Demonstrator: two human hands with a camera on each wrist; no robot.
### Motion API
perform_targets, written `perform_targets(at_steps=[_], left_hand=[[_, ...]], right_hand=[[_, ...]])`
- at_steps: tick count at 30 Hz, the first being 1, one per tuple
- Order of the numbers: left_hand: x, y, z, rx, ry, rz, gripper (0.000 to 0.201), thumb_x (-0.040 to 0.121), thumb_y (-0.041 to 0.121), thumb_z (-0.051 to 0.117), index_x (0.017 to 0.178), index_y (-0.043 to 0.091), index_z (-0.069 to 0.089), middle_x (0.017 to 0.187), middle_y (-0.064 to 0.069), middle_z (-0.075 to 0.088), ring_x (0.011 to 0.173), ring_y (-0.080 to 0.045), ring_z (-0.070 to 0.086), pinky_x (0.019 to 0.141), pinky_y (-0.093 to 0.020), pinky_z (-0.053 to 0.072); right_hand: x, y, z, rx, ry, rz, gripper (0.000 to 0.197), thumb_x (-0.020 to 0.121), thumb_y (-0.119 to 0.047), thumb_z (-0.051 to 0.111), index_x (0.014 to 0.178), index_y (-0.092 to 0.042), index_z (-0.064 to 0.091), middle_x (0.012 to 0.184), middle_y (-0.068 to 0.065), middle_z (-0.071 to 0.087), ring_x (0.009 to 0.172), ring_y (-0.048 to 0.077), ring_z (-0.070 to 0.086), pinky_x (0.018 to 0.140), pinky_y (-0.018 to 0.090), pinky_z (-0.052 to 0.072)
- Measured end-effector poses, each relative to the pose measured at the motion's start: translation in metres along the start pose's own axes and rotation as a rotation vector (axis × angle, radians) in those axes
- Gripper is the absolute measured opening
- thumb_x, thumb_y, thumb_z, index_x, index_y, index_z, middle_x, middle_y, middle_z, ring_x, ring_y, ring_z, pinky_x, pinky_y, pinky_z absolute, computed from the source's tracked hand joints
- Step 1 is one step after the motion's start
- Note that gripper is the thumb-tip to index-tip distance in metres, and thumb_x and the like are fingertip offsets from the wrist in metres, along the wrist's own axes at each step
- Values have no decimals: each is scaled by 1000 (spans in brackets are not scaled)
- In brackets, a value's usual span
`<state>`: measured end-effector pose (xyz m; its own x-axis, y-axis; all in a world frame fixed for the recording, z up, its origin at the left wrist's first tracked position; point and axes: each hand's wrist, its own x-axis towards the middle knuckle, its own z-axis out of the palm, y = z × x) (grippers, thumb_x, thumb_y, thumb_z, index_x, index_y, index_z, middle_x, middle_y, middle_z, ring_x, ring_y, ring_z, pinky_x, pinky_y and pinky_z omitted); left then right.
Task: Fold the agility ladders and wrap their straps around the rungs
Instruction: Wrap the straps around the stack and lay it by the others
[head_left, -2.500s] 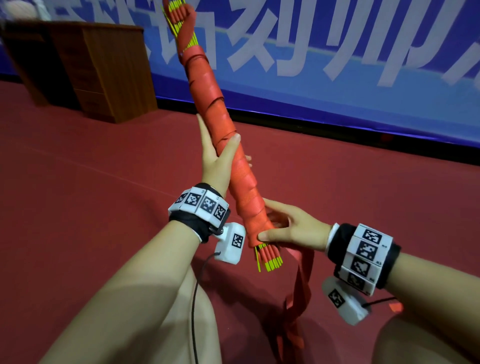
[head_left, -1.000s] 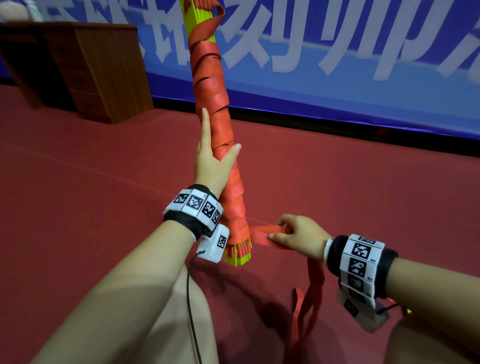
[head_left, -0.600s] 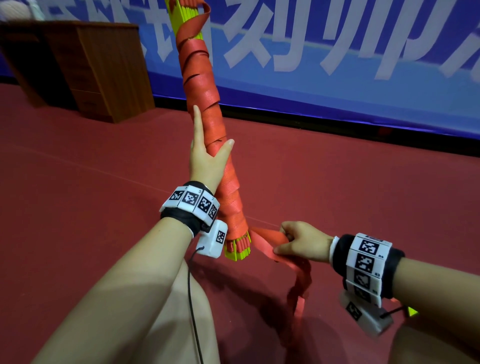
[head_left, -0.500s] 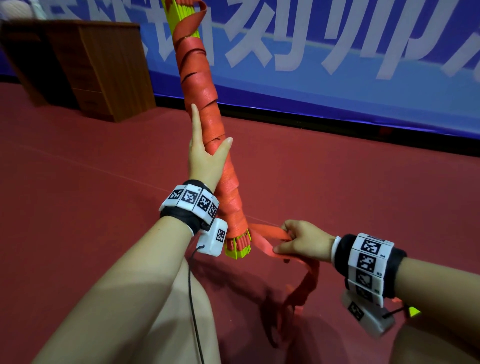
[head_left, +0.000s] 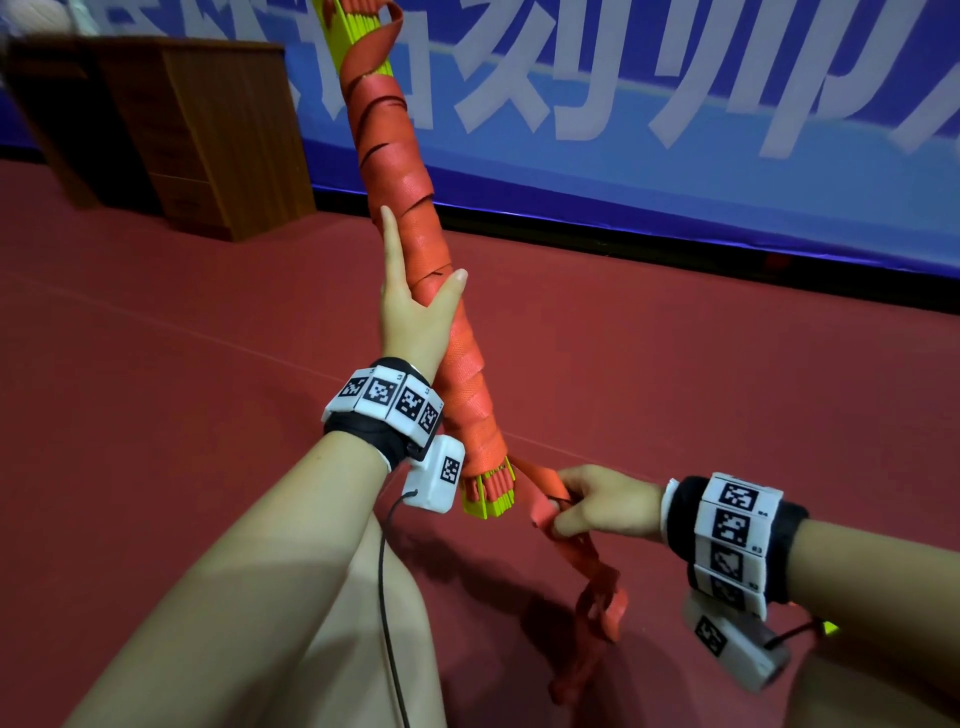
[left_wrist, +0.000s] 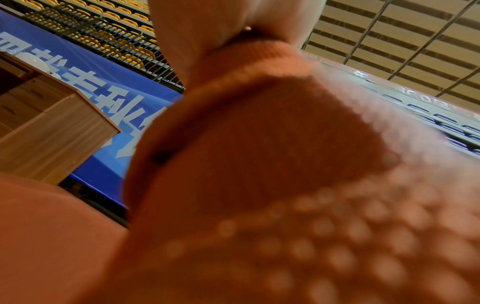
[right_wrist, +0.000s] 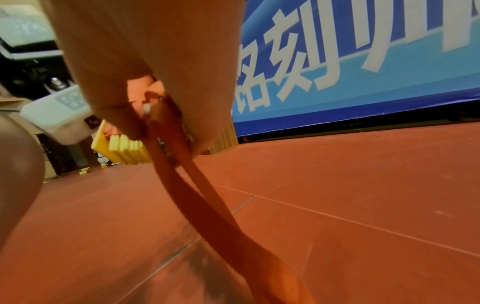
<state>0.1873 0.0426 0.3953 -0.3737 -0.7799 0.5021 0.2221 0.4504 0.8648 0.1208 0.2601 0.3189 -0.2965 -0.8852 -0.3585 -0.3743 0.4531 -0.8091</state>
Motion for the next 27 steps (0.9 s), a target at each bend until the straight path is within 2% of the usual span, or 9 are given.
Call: perform_targets(at_steps=[2,5,8,11,14,19,23,25,27], left_hand=[[-2,-1,3,2,-11,7,88,87,21,67,154,38,12,150,10,32,128,5,32,99,-3,25],[-6,6,2,3,-28,36,88,87,19,68,154,36,13,143,18,30,130,5,32,101,-3,25],[-5,6,1,21,-65,41,89,86,17,68,154,35,13,155,7,29,140,-5,32,114,-20,27],[-7,8,3,26,-85,44,89,86,15,68,154,34,14,156,6,29,138,-4,32,112,-17,28],[-9,8,5,18,-112,33,90,86,16,69,153,39,13,150,14,31,138,-7,35,113,-26,32],[-12,9,7,21,-133,36,90,86,17,69,153,40,13,152,6,34,137,-11,39,113,-31,34],[-13,7,10,15,-156,37,91,86,17,69,153,41,12,150,9,34,136,-9,40,113,-31,35],[-15,8,11,1,-168,40,90,86,17,69,153,41,13,148,13,33,135,-6,38,112,-28,34],[-16,8,13,-4,-175,44,90,86,17,69,152,42,13,142,17,33,132,-2,38,109,-21,33]], right_hand=[[2,1,4,77,42,-33,26,68,-2,62,93,-8,60,83,5,66,72,13,61,69,22,51],[4,1,7,262,88,-61,32,81,20,47,102,-4,45,88,12,67,63,15,66,54,22,52],[2,-5,6,242,132,-83,29,80,7,48,105,-7,49,84,7,69,49,13,54,42,20,38],[0,-12,6,220,195,-77,7,80,-18,56,84,-14,60,68,0,65,44,10,39,42,19,29],[3,-10,6,152,256,-83,33,98,-21,51,67,-14,62,58,0,57,43,9,35,42,19,28],[4,-8,5,151,220,9,14,92,-1,56,81,-1,64,59,8,60,41,7,50,46,18,43],[7,-5,8,219,161,26,18,85,13,57,78,-3,51,73,18,66,58,19,64,62,29,55],[7,-6,10,188,146,27,18,83,14,57,82,-3,51,77,18,67,66,23,65,71,34,56],[6,-9,13,234,135,3,19,83,18,50,89,0,48,81,21,66,63,22,65,65,33,55]])
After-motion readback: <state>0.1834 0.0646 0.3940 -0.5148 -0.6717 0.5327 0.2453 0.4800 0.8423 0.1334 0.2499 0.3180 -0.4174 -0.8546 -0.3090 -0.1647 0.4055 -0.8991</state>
